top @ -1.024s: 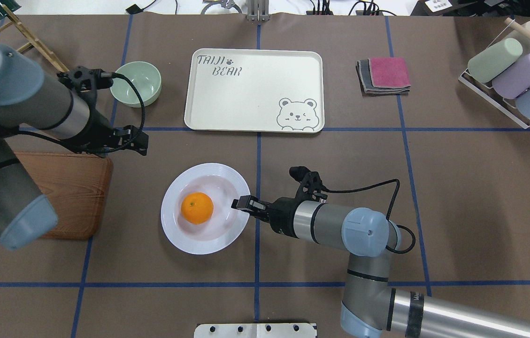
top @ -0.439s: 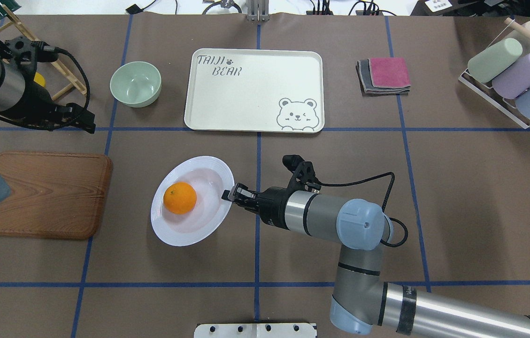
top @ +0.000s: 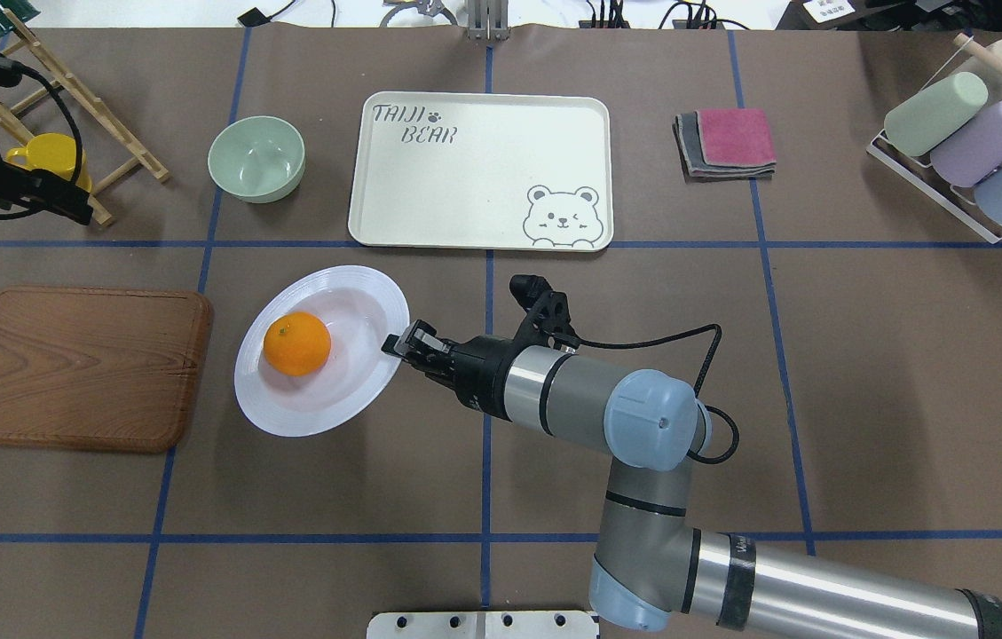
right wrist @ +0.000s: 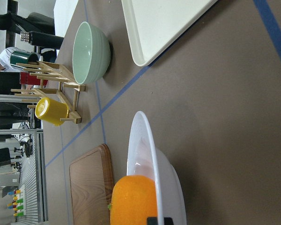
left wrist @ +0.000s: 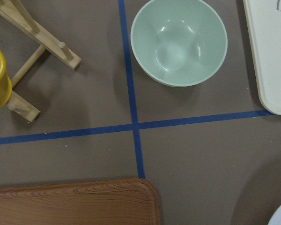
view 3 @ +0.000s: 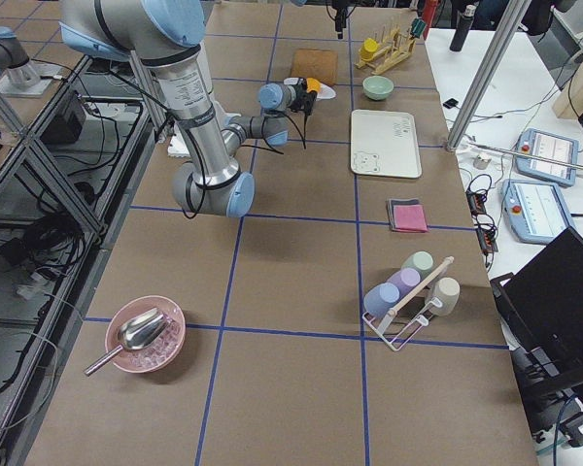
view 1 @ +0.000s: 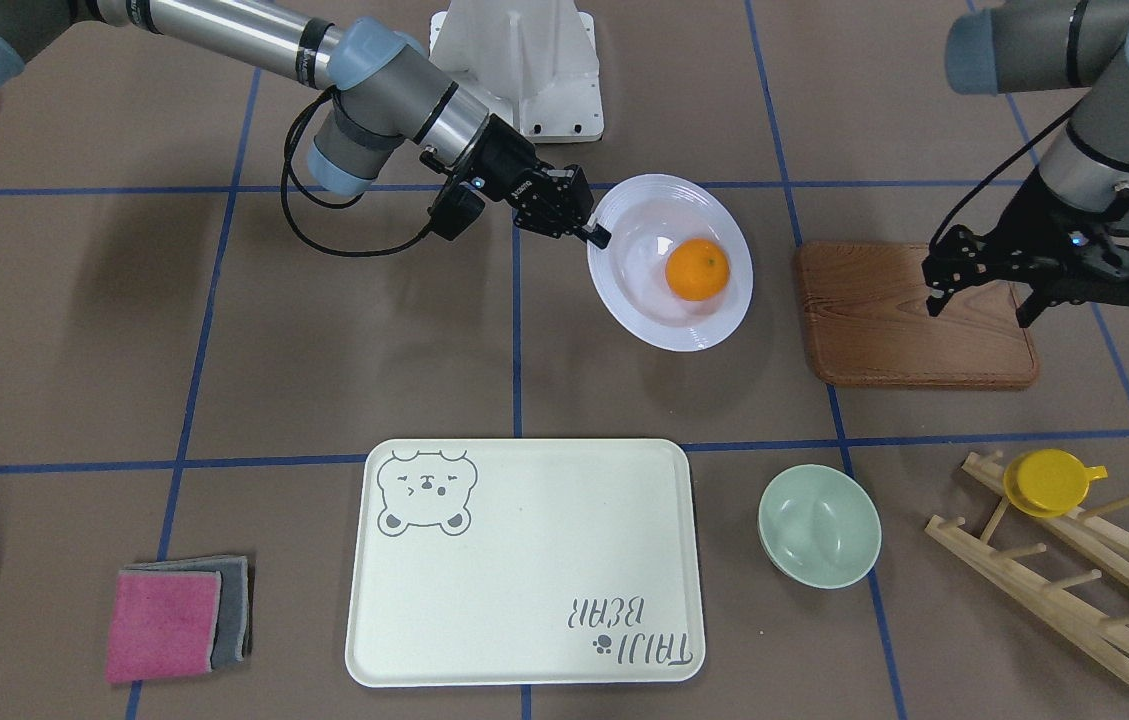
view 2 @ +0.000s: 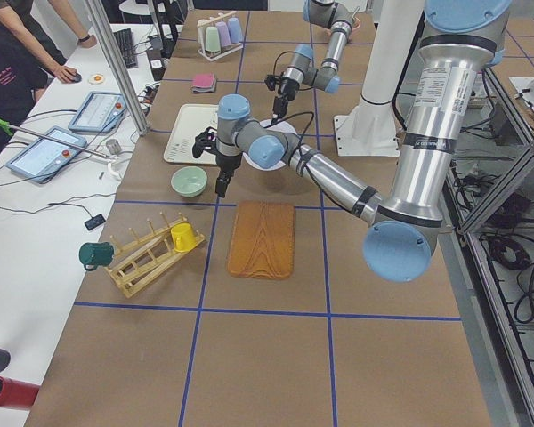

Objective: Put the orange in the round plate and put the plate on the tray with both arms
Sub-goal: 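Slide the plate with the orange onto the cream bear tray with the right gripper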

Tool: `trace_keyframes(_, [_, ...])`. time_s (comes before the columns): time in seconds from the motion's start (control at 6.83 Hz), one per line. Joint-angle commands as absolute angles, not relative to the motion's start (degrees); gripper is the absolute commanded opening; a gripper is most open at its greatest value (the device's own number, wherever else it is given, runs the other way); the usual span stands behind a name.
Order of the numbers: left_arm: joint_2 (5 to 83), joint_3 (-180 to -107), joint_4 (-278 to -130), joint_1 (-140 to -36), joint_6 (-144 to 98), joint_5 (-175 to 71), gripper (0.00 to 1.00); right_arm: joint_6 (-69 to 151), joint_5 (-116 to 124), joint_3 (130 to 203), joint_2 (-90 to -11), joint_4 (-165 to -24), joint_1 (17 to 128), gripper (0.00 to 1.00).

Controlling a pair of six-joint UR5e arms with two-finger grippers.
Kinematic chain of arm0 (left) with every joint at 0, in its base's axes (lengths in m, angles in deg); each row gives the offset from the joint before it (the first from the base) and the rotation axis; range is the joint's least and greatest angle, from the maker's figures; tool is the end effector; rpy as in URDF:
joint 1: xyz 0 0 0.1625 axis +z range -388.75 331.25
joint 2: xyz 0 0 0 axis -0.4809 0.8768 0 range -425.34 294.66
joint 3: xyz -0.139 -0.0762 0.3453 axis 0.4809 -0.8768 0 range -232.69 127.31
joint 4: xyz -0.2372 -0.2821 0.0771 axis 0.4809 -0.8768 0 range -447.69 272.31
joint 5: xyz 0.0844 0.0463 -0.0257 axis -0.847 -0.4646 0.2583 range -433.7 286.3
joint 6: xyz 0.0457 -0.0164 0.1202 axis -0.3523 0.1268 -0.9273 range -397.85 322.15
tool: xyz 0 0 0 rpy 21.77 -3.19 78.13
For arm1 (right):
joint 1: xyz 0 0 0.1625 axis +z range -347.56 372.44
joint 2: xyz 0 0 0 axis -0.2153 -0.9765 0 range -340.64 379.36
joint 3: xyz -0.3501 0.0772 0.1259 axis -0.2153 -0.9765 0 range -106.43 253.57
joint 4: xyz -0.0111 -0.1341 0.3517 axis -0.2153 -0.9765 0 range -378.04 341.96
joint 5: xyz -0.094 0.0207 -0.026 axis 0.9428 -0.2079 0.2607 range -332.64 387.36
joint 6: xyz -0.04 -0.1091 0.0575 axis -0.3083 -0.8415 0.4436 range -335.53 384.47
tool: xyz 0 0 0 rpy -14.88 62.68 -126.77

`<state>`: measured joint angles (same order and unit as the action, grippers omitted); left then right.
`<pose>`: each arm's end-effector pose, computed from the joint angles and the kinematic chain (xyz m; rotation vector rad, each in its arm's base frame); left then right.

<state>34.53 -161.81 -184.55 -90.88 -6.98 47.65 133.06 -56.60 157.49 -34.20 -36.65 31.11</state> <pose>0.1844 -0.4894 0.3975 0.2720 0.7596 0.1217 -0.5550 -0.3428 0.1663 0.0790 -1.8078 0.5602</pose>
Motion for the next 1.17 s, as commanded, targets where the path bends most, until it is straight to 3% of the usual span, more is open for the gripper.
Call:
trace_keyframes(0.0, [33.63, -159.66, -185.41, -93.25, -10.95, 47.76, 0.97, 138.52, -52.64, 156.20, -33.82, -34.83, 36.74, 0.00])
trace_keyframes(0.44, [31.79, -157.63, -185.51, -96.24, -17.53, 47.76, 0.97, 143.82, -41.76, 147.34, -32.42, -36.31, 41.17, 0.00])
trace_keyframes(0.73, [31.52, -157.63, -185.94, -96.25, -17.55, 47.76, 0.97, 146.97, -37.26, 146.17, -31.97, -47.94, 41.09, 0.00])
trace_keyframes(1.02, [31.25, -157.63, -186.47, -96.25, -17.54, 47.76, 0.97, 147.26, -35.59, 144.95, -30.83, -49.69, 40.13, 0.00])
